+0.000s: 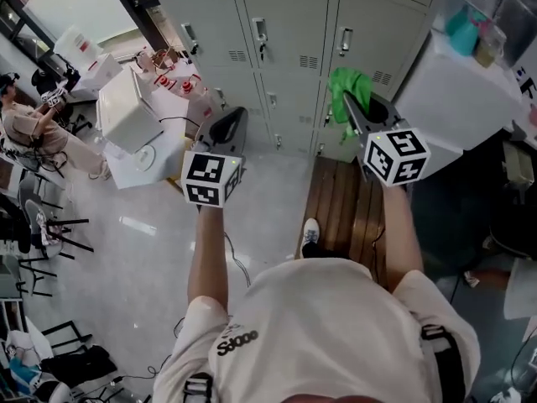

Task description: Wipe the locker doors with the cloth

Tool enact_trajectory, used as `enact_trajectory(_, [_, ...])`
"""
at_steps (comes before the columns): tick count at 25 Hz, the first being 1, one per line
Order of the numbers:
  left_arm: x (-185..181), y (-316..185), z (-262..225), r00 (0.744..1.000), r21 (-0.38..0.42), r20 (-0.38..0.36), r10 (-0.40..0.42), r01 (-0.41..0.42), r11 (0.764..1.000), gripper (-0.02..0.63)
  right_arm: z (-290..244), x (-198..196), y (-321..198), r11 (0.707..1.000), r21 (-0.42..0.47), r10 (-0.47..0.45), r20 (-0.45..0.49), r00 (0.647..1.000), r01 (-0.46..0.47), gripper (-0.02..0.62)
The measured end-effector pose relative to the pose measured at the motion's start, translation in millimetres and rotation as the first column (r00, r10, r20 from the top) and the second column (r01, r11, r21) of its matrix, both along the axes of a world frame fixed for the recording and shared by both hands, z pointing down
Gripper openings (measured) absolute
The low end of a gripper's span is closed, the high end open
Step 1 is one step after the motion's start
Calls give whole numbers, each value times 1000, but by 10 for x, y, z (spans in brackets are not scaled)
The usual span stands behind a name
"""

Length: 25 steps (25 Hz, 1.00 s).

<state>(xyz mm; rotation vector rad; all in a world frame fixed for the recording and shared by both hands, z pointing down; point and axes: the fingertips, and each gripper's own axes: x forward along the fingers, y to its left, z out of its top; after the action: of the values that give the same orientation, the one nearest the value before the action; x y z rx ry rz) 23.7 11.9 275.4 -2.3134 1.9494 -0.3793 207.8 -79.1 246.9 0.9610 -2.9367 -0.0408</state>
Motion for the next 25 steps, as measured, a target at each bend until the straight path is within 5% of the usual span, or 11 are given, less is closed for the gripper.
enact_trajectory(10, [-221, -1388, -54, 999, 74, -36, -16, 18, 997, 18, -67, -190, -1536, 1000, -3, 30, 45, 999, -30, 55])
enact_trajectory(21, [-763, -2126, 57, 994, 60, -113, -9, 16, 998, 18, -66, -618, -2036, 1000, 11, 21, 15, 1000, -22, 57])
enact_trajectory(25, [-1018, -2426, 290, 989, 33, -131, 65, -61, 998, 18, -28, -876, -2124, 999, 11, 33, 53, 998, -33, 57])
